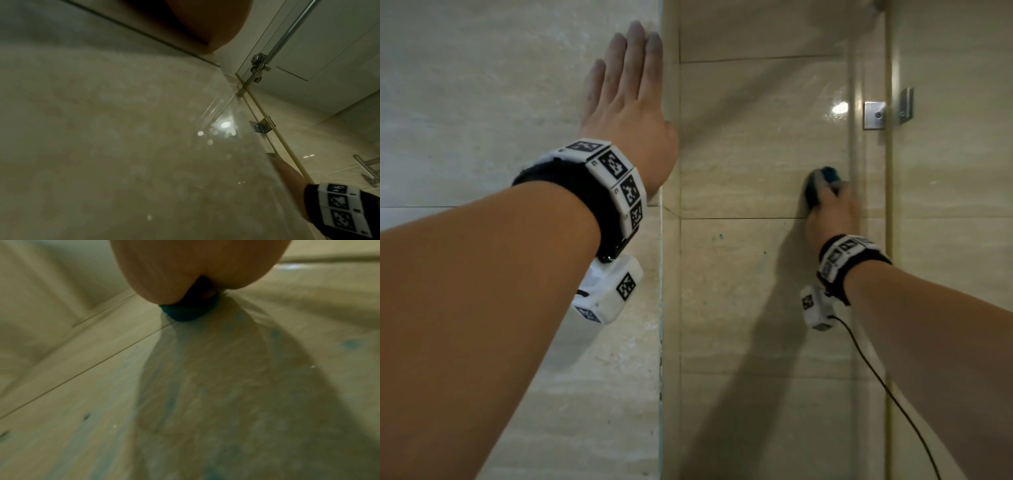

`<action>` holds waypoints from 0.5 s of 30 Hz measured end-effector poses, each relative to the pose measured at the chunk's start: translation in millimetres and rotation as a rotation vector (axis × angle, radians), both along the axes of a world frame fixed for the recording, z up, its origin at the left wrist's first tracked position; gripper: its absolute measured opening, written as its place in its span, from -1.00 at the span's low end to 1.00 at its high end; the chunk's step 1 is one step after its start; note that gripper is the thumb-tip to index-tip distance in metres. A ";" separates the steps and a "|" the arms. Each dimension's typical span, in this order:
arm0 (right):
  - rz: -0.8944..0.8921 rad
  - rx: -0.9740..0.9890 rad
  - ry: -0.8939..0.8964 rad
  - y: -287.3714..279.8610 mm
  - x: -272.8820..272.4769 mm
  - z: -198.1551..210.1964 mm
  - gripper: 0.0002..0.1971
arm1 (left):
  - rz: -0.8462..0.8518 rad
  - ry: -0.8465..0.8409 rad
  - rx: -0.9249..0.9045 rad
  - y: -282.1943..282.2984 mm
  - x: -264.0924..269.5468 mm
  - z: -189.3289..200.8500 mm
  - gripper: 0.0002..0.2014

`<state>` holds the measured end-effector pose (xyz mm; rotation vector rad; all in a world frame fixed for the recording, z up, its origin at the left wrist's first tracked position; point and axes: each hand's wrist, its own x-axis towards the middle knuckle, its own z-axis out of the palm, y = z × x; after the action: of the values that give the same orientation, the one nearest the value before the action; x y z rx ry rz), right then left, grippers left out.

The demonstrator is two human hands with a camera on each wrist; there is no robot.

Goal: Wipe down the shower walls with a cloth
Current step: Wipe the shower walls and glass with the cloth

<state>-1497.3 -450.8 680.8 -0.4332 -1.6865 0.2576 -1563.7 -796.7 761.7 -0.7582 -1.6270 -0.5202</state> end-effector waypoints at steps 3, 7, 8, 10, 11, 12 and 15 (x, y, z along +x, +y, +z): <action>-0.079 -0.125 0.023 16.7 17.1 -7.0 -0.38 | -0.004 -0.002 0.010 1.0 1.3 -1.7 -0.17; -0.154 -0.219 0.093 1.7 1.1 -15.2 -0.31 | -0.016 -0.008 0.022 3.2 1.7 -7.3 -0.18; -0.174 -0.209 0.094 -5.9 -7.4 -17.8 -0.30 | -0.015 -0.008 0.022 3.3 1.1 -8.0 -0.18; -0.185 -0.141 0.042 -23.1 -24.3 -21.1 -0.31 | -0.018 -0.011 0.022 3.4 0.5 -8.8 -0.18; -0.169 -0.096 0.006 -31.9 -33.1 -21.4 -0.33 | -0.022 -0.013 0.021 3.5 0.3 -8.8 -0.18; -0.134 -0.065 -0.029 -41.8 -42.1 -21.0 -0.34 | -0.023 -0.012 0.021 3.6 0.0 -8.9 -0.18; -0.060 0.038 -0.180 -75.0 -74.3 -19.2 -0.35 | -0.020 -0.004 0.019 3.6 -0.1 -9.6 -0.19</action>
<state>-1571.6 -525.8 661.6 -0.4895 -1.8479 0.1449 -1563.7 -793.1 752.1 -0.7605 -1.6174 -0.5504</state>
